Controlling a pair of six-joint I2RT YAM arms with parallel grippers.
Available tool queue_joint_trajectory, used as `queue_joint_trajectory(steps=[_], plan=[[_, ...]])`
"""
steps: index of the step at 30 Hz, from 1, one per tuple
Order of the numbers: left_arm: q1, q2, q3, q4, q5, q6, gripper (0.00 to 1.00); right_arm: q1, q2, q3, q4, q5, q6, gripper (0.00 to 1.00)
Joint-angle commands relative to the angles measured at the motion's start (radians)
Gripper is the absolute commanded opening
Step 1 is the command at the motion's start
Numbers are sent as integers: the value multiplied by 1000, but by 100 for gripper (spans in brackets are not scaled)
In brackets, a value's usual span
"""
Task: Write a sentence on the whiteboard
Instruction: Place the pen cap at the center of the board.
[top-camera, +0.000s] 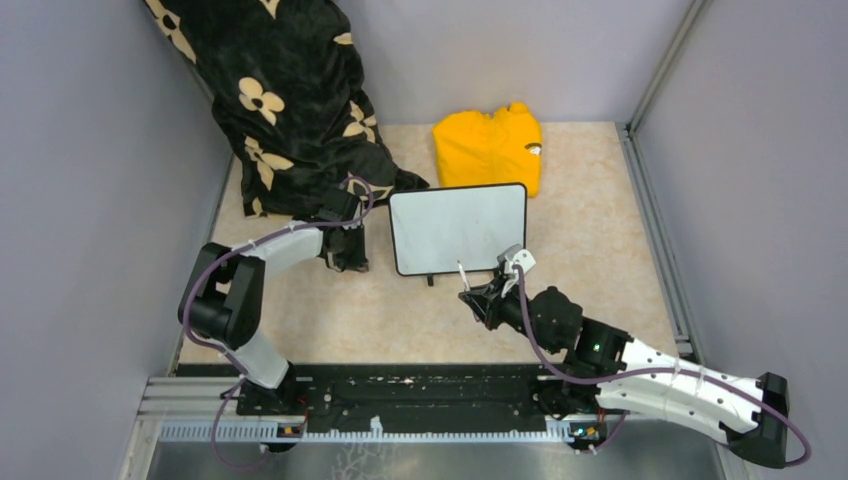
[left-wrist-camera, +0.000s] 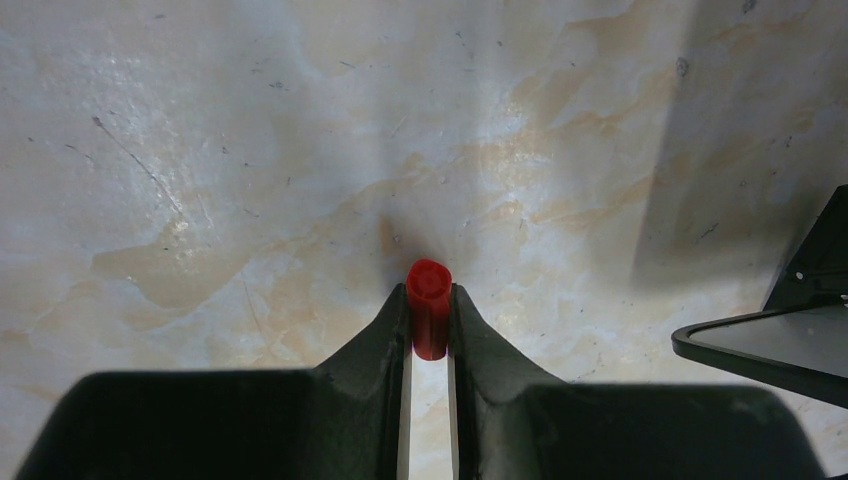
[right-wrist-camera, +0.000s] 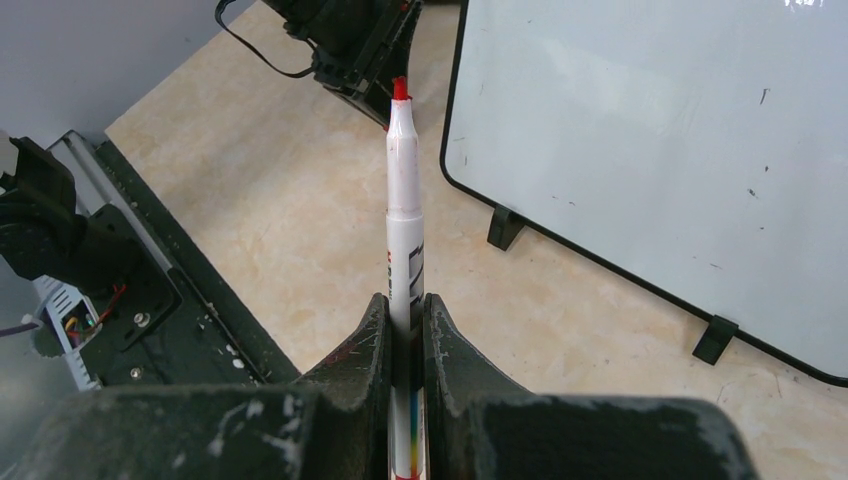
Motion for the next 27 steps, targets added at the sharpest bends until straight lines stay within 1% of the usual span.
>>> queue_joint_trajectory(steps=[1,6,15,27], plan=[[7,16,21,-27,24,16,7,9,-3,48,38,8,-14,0],[7,20,19,-33,18,19,16,8,-10,38,37,9,-9,0],[6,30,21,-34,26,23,25,9,-28,32,33,14,-5,0],[5,34,21,-38,23,21,28,9,-50,19,26,18,13,0]])
